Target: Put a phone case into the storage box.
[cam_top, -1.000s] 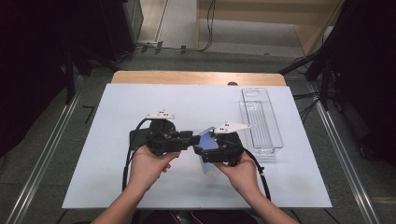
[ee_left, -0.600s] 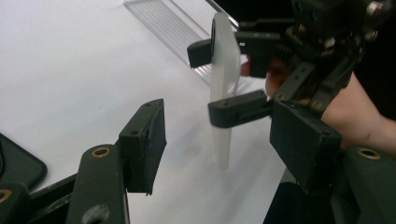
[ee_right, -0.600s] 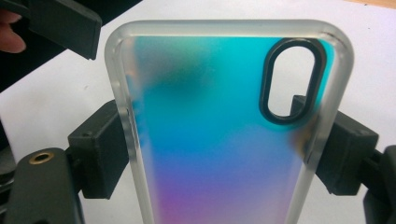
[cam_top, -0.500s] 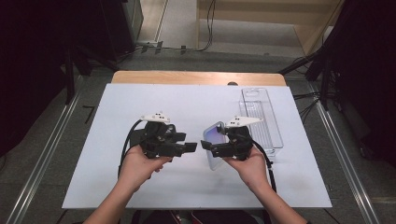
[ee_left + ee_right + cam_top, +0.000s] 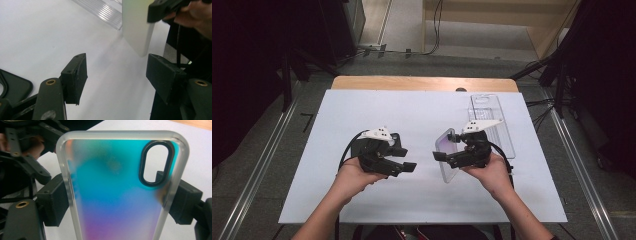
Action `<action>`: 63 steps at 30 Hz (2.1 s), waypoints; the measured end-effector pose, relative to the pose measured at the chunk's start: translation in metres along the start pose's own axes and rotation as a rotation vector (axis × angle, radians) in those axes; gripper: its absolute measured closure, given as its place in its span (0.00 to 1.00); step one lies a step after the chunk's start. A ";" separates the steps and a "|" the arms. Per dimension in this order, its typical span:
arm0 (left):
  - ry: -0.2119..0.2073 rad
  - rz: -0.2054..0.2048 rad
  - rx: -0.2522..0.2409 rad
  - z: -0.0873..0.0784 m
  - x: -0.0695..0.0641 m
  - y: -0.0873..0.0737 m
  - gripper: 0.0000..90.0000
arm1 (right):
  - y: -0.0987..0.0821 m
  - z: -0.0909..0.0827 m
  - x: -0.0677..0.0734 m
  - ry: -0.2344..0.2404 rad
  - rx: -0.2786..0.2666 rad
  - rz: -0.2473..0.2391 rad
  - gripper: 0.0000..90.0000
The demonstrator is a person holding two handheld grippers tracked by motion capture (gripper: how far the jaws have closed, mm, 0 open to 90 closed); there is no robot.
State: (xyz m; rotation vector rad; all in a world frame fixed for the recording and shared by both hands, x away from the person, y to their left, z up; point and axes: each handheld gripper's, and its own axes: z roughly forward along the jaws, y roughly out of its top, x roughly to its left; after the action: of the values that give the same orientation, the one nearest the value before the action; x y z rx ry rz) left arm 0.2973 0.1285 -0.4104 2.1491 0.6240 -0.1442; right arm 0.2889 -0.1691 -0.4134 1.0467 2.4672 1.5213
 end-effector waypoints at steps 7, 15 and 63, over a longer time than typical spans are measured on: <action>0.000 0.062 0.027 0.007 0.004 -0.014 0.38 | 0.001 -0.008 -0.006 0.025 -0.007 -0.011 0.17; 0.005 0.029 0.040 0.006 0.012 -0.032 0.38 | 0.002 -0.013 -0.010 0.023 -0.009 0.005 0.17; 0.114 -0.087 0.029 -0.031 0.021 -0.079 0.37 | 0.032 -0.068 -0.071 -0.320 -0.163 0.165 0.17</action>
State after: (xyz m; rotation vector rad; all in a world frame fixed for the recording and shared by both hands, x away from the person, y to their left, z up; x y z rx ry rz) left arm 0.2733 0.2000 -0.4546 2.1707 0.7859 -0.0780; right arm 0.3337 -0.2531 -0.3730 1.3678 2.0530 1.4342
